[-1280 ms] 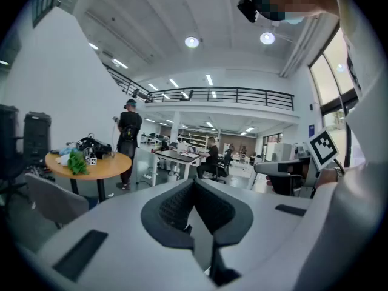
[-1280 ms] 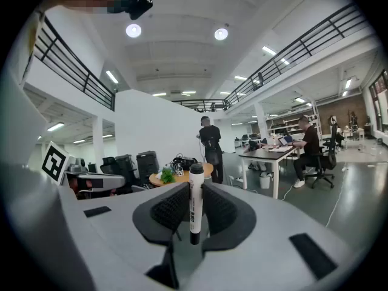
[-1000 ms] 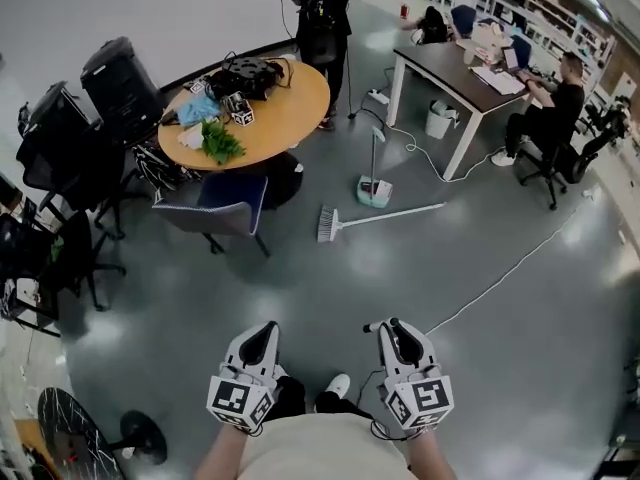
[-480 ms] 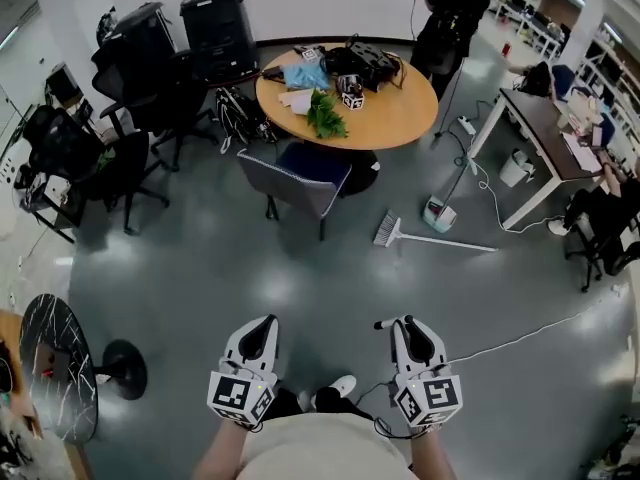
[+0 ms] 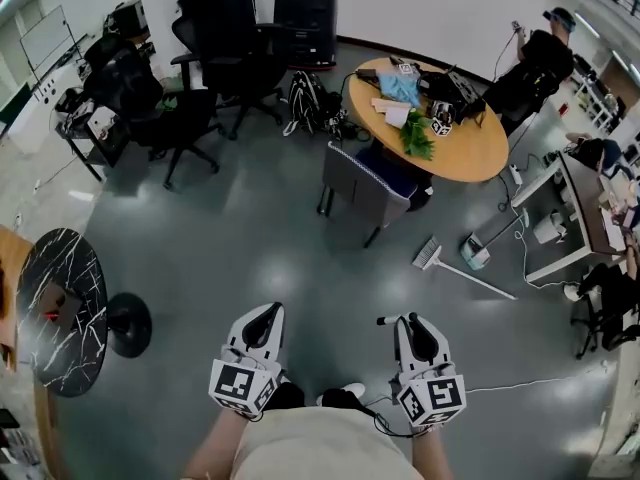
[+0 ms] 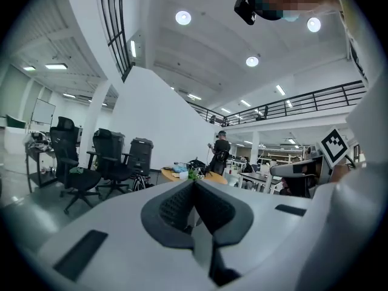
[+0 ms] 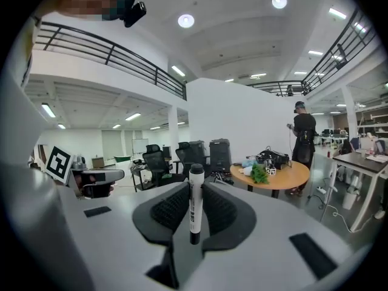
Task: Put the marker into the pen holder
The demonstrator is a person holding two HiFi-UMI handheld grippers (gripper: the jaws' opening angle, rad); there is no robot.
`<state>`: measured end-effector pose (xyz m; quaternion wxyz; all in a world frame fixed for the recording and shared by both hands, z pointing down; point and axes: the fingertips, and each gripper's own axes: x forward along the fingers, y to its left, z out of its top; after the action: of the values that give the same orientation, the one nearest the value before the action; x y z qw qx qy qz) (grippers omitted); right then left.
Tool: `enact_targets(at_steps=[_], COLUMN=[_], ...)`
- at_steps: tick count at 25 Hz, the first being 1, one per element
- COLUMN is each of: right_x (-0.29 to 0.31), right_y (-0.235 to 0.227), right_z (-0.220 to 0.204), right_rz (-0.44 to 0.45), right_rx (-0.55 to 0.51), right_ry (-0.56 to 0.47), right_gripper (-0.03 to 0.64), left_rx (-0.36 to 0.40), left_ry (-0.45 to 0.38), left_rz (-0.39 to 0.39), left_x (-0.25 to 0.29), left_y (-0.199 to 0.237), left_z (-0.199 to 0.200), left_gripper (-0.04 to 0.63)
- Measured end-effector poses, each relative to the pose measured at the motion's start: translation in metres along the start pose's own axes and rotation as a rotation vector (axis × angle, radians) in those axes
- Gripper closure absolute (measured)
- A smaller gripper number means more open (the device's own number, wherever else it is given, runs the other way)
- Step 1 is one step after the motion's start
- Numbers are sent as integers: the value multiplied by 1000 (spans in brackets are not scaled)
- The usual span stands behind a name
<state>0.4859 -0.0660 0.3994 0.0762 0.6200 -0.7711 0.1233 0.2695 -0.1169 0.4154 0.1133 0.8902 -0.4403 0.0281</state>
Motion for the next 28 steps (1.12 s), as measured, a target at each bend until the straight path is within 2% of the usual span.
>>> enact_targets(at_steps=[5,12,20,28], right_x=[52,116,162,200], right_y=[71,179,286,356], right_z=[8,11,9,8], right_rz=[108,358,685,933], right_rx=[-14,-63,-127,-182], right_ry=[3,31,58,117], right_gripper=[534,534,534,535], left_rx=[3,-23,-52,-92], left_ry=[-36,-70,-81,-104], left_rz=[112,353,628,916], left_x=[-46,-124,-195,-249], left_y=[72,153,192,222], left_z=[10,14,5,7], left_gripper=[586,586,586,586])
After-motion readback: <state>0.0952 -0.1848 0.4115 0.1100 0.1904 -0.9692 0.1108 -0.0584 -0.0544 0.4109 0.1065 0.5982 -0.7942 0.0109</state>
